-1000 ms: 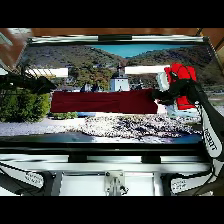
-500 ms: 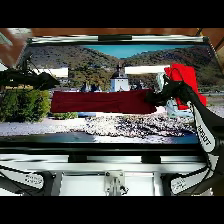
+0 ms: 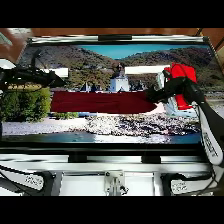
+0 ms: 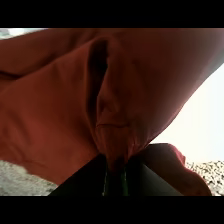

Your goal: Fold the shirts.

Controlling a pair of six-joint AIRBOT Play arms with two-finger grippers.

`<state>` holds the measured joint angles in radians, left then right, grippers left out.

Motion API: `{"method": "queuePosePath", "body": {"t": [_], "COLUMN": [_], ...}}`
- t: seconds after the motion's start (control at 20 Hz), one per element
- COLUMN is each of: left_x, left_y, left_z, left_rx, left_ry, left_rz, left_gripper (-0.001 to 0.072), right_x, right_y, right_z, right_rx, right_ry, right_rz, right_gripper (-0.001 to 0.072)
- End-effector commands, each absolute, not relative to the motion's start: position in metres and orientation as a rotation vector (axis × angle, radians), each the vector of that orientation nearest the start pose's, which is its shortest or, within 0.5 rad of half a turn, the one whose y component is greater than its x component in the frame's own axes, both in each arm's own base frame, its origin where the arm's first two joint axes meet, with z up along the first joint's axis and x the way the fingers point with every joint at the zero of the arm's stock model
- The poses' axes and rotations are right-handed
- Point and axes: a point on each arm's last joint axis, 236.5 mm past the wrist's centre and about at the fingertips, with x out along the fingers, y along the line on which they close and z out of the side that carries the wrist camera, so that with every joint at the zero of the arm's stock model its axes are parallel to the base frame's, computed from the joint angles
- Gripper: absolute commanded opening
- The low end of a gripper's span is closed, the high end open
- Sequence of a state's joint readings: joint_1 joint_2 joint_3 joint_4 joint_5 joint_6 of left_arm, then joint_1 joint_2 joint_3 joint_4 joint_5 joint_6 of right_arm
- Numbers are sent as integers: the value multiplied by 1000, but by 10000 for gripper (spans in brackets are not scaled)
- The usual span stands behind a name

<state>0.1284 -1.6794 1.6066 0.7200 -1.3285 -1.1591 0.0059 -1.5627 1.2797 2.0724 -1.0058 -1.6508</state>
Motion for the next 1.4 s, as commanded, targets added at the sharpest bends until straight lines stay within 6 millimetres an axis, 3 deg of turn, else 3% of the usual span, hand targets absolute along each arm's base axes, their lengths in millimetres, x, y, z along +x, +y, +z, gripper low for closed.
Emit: {"method": "queuePosePath", "body": {"t": [0.0,0.2,0.4,0.6,0.75,1.0,1.15,1.25,1.35], "left_x": [470,444,424,398,377,326,334,351,372], "left_y": [-164,-237,-288,-349,-407,-480,-483,-467,-437], "left_z": [57,36,30,22,16,-19,-21,-4,22], "left_rx": [-434,-373,-336,-373,-484,-579,-604,-611,-571], "left_ry": [1137,1182,1184,1182,1193,1310,1304,1267,1207], "left_rz": [-752,-840,-899,-941,-999,-1068,-1059,-1053,-1026], "left_gripper": [34,34,34,34,34,34,31,30,30], "right_x": [435,409,380,358,345,320,313,317,322], "right_y": [103,107,109,114,116,119,118,112,113], "right_z": [33,104,151,182,202,217,212,210,205], "right_rx": [405,425,433,439,451,436,422,405,402], "right_ry": [1162,1061,992,942,897,891,922,917,924], "right_rz": [295,309,326,356,368,389,389,367,366], "right_gripper": [62,61,62,62,62,62,62,62,62]}}
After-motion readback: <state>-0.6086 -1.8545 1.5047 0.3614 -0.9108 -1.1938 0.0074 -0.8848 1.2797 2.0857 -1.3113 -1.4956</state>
